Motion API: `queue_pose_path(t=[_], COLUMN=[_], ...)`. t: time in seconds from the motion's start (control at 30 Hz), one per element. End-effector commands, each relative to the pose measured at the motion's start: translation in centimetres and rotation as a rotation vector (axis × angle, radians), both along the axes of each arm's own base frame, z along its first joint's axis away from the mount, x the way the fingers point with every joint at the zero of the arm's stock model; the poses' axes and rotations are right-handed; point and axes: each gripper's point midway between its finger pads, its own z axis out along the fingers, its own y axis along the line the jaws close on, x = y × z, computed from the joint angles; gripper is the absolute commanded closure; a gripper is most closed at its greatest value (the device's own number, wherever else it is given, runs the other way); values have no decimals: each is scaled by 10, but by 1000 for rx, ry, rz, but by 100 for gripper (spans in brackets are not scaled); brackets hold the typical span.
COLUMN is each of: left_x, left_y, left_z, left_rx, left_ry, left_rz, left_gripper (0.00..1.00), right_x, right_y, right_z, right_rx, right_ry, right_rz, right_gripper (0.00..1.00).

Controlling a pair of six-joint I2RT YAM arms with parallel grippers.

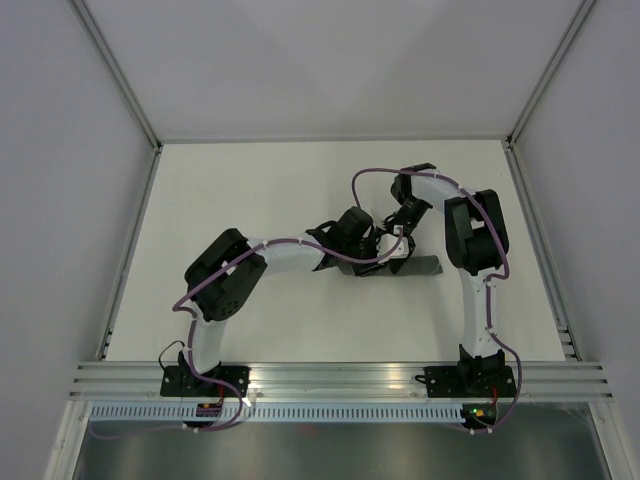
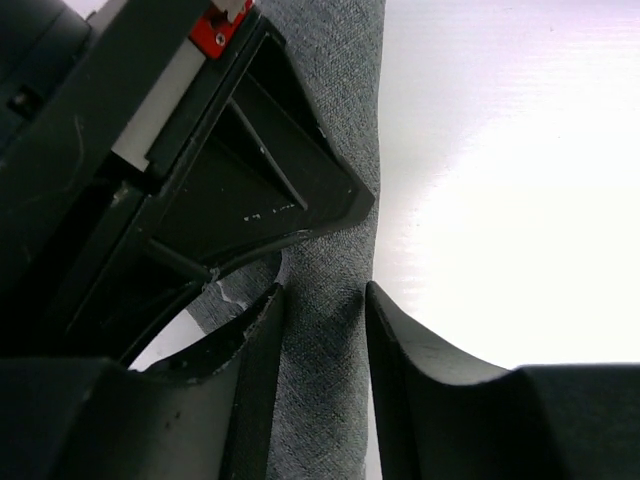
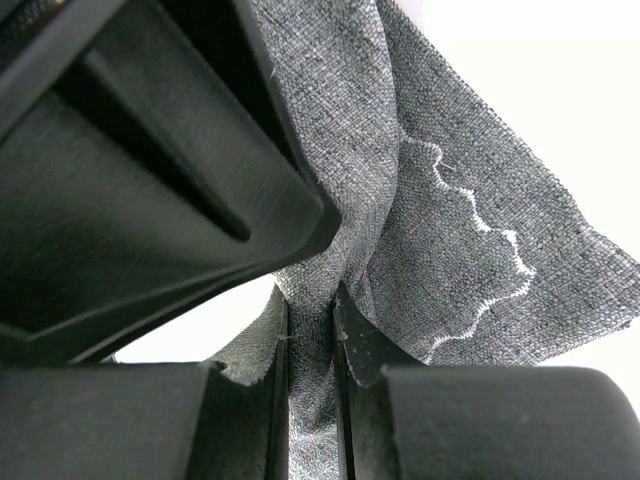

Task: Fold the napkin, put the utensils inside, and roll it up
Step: Roll the napkin at the center of the board.

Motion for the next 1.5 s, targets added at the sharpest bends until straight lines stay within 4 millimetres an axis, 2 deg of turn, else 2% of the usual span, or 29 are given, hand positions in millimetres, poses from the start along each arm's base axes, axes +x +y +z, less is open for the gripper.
queue_pose_path(t=[0.0,0.1,0.23,0.47,0.53,0.6,0.63,0.73,0.9,1.0,1.13,1.27,1.37,1.4,1.47], left_x=[-14,-12,0,16,19,26,25,28,24,19,9,-1,-10,-13,-21], left_y=[8,8,8,9,14,8,14,13,13,11,9,13,14,15,16], left_z=[-13,-15,-19,-24,-25,-6,-10,-7,-15,-22,-29,-37,-39,-40,-45], left_rx=[37,39,51,64,56,-28,-23,-34,16,39,57,67,60,60,61], left_ry=[135,135,113,82,47,-13,-32,-58,-34,6,75,127,174,188,226], left_rz=[45,71,136,229,262,270,276,279,262,240,228,223,221,222,210], left_gripper=[56,52,46,42,41,37,35,33,33,39,59,73,78,80,83], right_x=[11,10,9,9,9,9,9,10,12,13,13,12,12,12,12], right_y=[-21,-20,-20,-21,-21,-21,-22,-22,-21,-21,-20,-19,-15,-14,-11], right_z=[-46,-45,-46,-46,-47,-48,-48,-48,-48,-48,-47,-45,-41,-39,-33], right_rx=[-93,-88,-88,-93,-96,-97,-98,-100,-101,-103,-103,-96,-82,-77,-57], right_ry=[-74,-73,-70,-74,-74,-72,-72,-75,-72,-75,-82,-90,-96,-98,-103], right_rz=[79,71,70,72,69,67,69,67,68,64,57,37,16,11,-9], right_gripper=[99,100,99,100,100,100,99,100,100,100,100,99,94,86,81])
